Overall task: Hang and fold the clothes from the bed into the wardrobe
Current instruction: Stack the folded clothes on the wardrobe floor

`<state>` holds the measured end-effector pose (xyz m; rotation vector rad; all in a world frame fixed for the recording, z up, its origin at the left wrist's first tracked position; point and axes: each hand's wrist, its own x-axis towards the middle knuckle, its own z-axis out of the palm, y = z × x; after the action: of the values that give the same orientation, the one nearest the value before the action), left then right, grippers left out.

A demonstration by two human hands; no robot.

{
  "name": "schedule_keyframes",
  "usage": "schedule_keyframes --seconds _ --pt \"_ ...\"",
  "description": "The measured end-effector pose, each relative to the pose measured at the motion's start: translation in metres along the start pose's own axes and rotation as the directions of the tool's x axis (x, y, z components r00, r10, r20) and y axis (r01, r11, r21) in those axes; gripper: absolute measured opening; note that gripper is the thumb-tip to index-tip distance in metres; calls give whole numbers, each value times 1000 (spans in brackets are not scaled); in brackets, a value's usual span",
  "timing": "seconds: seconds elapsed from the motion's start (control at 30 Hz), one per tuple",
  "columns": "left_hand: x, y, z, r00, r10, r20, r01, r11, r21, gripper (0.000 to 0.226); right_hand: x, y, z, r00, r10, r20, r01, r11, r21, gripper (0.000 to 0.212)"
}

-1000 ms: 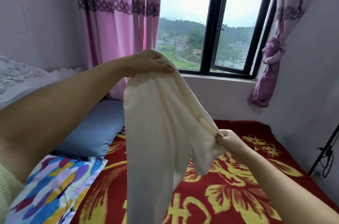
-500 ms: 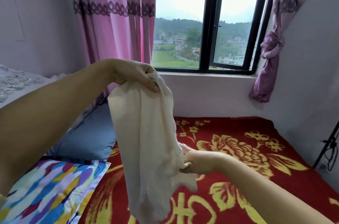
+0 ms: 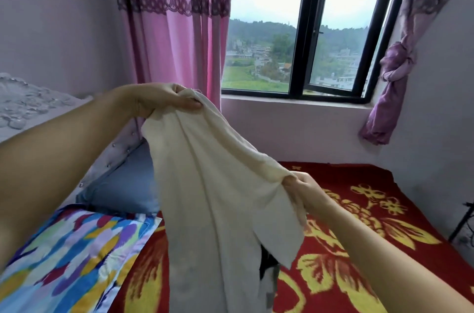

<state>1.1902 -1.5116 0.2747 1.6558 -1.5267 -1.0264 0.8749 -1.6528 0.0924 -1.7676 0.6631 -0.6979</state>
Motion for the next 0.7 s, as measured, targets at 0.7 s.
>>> schedule_keyframes --seconds 0.7 --pt "17 -5 -11 967 173 -190 -198 972 -123 13 -18 -55 -80 993 -54 109 77 974 -214 38"
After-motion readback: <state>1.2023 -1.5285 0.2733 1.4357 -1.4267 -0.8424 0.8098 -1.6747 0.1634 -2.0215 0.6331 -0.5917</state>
